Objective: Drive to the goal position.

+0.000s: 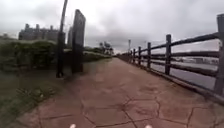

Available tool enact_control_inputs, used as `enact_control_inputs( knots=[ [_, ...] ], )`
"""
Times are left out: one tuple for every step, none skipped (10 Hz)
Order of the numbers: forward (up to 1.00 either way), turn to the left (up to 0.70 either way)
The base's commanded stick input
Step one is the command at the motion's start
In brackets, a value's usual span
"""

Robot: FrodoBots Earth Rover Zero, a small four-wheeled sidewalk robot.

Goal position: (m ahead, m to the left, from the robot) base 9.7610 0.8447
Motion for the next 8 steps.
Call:
enact_control_inputs(
  knots=[
    [0.93,0.00],
    [0.93,0.00],
    [0.93,0.00],
    [0.93,0.00],
    [0.93,0.00],
    [0.93,-0.14],
    [0.93,-0.37],
    [0.93,-0.27]
  ],
)
